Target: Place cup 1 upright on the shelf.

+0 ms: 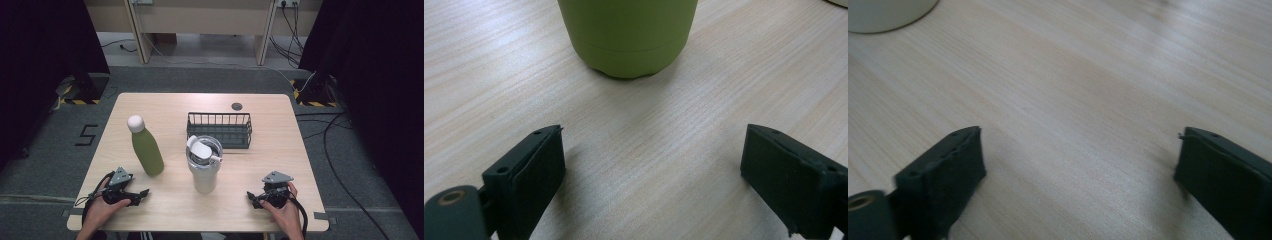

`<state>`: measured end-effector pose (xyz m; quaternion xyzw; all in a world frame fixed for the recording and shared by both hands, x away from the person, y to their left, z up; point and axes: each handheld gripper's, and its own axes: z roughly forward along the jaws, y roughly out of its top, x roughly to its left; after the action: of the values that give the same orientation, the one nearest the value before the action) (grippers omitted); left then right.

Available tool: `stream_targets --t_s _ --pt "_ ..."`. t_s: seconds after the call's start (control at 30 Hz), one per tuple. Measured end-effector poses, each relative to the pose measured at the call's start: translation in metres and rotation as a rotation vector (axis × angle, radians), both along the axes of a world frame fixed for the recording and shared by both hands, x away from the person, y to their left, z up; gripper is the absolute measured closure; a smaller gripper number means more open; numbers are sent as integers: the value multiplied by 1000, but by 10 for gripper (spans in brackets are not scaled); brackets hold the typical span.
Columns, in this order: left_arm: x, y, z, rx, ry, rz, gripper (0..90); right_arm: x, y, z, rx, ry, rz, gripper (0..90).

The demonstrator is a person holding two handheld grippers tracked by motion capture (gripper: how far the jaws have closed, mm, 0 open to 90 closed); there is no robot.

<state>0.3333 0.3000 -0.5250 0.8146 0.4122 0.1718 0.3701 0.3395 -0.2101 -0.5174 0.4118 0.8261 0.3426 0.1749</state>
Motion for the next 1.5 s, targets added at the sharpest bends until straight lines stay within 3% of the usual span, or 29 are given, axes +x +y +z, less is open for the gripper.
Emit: stream_targets --t_s 0.03,0.07,0.17,0.2,0.43,0.67,0.87,1.07,1.5 --pt "0 0 0 0 0 0 100 0 0 0 0 0 0 104" --pt "0 0 0 0 0 0 100 -1 -1 1 13 -23 25 190" --pt "0 0 0 0 0 0 100 -3 0 1 11 -20 30 138" --pt "0 0 0 1 0 0 100 -3 0 2 11 -27 35 171" --pt "0 0 0 0 0 2 100 -8 2 11 77 -98 55 156" --pt "0 0 0 0 0 2 99 -13 9 19 78 -144 79 157" --pt "0 0 0 0 0 3 99 -18 21 24 96 -176 115 169" --pt "0 0 0 0 0 3 99 -21 30 26 159 -196 152 165" --pt "0 0 0 0 0 4 99 -27 60 45 193 -263 248 161"
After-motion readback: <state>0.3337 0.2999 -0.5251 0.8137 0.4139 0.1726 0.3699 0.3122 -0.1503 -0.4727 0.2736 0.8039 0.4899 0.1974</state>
